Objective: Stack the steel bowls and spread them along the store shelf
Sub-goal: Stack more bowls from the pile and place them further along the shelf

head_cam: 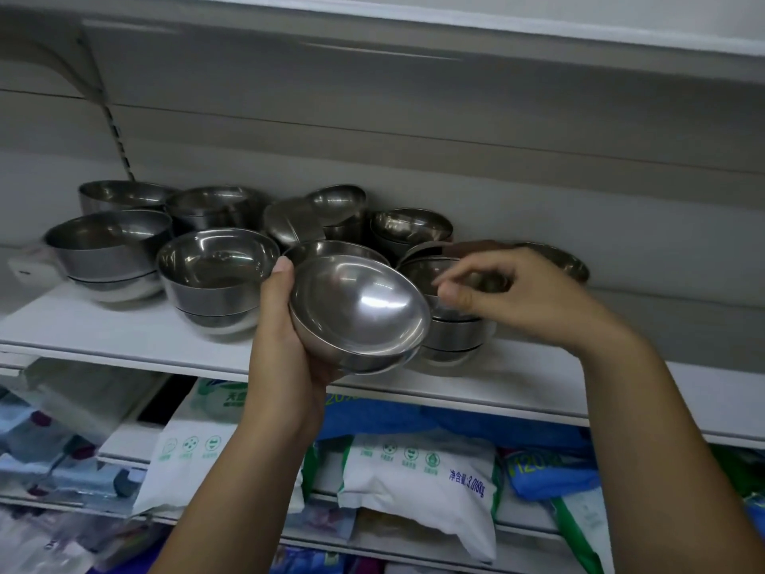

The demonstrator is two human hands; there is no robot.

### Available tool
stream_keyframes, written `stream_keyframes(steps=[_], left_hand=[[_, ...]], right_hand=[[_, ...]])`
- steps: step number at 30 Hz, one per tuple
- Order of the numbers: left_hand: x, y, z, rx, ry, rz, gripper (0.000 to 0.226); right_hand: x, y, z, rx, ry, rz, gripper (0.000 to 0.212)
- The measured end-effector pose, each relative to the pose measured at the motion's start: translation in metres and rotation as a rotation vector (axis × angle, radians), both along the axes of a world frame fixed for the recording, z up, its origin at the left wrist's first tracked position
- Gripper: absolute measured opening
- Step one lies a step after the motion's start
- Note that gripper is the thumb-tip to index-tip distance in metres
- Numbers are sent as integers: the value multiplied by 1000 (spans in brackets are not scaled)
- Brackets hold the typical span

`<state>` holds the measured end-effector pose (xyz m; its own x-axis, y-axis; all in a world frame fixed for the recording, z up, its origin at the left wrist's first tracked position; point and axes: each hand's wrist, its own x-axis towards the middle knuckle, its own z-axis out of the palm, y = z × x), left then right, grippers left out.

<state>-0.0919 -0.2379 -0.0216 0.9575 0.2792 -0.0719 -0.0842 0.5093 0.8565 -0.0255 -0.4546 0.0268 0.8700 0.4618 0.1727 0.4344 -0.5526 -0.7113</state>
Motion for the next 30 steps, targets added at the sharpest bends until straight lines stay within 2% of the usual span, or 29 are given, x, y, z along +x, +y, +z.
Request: stream_keyframes(steps=[3, 7, 11, 15, 18, 26, 30], left_hand=[[-3, -1, -3, 2, -14, 23, 49], [-8, -4, -9, -16, -29, 10, 44], [-15, -6, -10, -31, -2, 1, 45], [-24, -8, -9, -56, 39, -69, 52], [-28, -10, -9, -66, 54, -129, 60], [-38, -7, -7, -74, 11, -296, 83], [-42, -7, -12, -74, -2, -344, 80]], right_hand=[[2, -2, -15, -12, -46, -15, 27], [3, -1, -24, 69, -93, -54, 3], [-6, -2, -23, 215, -112, -60, 16], [-21, 1, -21, 399, -212, -23, 11], [-34, 10, -22, 495, -250, 108, 13], [-63, 31, -33, 357, -106, 249, 16], [-68, 28, -38, 332, -83, 267, 15]])
